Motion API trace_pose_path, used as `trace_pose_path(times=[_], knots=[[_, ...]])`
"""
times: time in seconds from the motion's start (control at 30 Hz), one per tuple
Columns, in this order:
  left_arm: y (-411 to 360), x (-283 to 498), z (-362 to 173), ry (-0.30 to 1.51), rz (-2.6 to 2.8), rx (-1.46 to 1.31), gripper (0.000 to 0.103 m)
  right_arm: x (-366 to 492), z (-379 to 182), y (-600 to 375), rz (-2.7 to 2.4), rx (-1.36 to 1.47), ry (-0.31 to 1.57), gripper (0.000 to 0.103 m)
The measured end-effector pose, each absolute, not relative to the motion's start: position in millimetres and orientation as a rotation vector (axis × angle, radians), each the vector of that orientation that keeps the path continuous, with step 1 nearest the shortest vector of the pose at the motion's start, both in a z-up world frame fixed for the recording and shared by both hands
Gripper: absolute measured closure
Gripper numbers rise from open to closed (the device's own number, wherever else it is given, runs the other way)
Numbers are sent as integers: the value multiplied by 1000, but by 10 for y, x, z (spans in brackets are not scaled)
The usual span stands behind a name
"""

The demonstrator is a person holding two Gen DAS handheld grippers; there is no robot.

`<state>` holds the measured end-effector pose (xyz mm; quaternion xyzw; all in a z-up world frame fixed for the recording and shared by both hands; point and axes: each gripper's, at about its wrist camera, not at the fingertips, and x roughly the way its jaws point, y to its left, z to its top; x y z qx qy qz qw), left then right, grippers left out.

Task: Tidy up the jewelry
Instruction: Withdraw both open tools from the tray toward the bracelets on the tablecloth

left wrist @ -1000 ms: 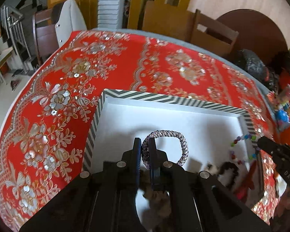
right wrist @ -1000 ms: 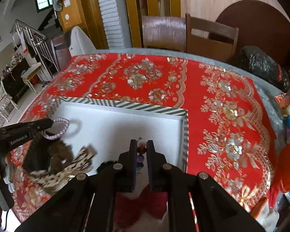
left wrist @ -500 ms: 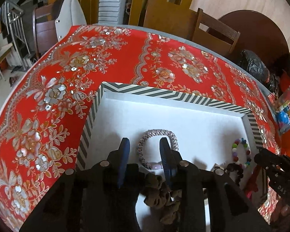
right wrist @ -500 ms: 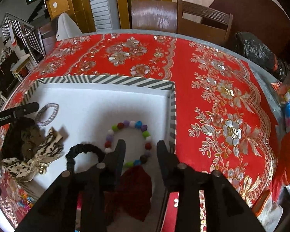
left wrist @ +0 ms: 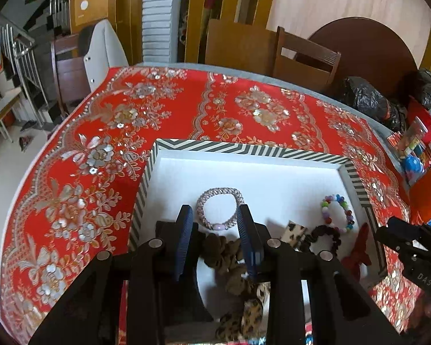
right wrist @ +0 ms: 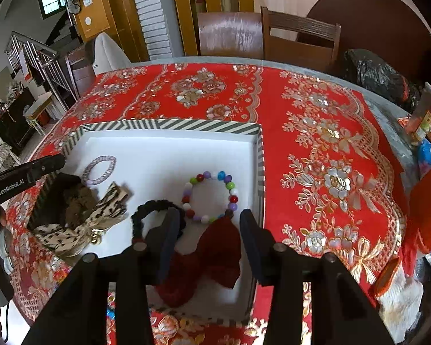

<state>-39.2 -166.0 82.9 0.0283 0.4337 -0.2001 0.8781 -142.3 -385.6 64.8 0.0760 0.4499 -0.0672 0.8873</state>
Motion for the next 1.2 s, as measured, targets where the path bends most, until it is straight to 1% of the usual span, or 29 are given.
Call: trace_pose_path(times=[0.2,0.4,0.7,1.03,1.2], knots=[[-1665,-714,970,857,-444,92,80,-1751,840,-3795,-133,159,887,48],[-1669,-1059,1016,816,-450,131,80,-2076,922,-3731,-141,154,854,48],[-1613,-1419,1058,765,-446,176,80,-2414,901,-3614,-137,158,840,45],[-1299,-1499,1111,823,-470,89,80,-2639,826,-3515,-125,142,849,45],[-1148,-1509,996,893,-494,47,80,-2677,720,-3549,-119,158,872,45]])
